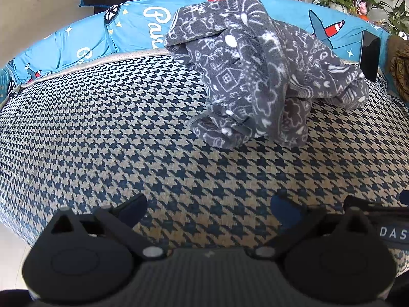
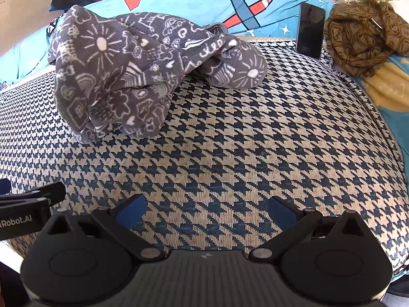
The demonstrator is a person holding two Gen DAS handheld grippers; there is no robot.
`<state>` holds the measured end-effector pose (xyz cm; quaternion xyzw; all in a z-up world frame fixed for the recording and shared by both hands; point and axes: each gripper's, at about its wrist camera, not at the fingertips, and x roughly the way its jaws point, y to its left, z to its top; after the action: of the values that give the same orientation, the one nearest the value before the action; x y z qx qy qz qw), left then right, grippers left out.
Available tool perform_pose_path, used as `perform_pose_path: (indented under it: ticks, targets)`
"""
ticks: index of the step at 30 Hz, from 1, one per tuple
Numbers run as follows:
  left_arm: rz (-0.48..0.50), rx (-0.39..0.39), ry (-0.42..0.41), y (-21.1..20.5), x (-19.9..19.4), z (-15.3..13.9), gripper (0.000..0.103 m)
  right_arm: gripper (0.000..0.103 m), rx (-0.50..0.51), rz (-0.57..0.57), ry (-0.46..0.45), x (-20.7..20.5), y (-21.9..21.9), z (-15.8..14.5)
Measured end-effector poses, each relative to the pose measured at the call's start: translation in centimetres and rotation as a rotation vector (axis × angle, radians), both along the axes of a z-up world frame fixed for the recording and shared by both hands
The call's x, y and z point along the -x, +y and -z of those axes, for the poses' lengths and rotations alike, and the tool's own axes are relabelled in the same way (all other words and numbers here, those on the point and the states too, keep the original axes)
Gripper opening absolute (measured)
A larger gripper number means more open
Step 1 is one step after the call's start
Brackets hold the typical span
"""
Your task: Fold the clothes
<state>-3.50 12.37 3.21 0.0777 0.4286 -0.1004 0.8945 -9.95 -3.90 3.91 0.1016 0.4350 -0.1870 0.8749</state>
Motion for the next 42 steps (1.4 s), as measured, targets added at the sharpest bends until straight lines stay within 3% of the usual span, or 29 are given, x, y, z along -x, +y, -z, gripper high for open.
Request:
perform_pose_path:
  ticks: [42]
  targets:
    - [0.004,-0.004,0.001,0.19,0.1,-0.01,0.103,0.103,0.001,-0.041,0.001,-0.26,0.45,0.2]
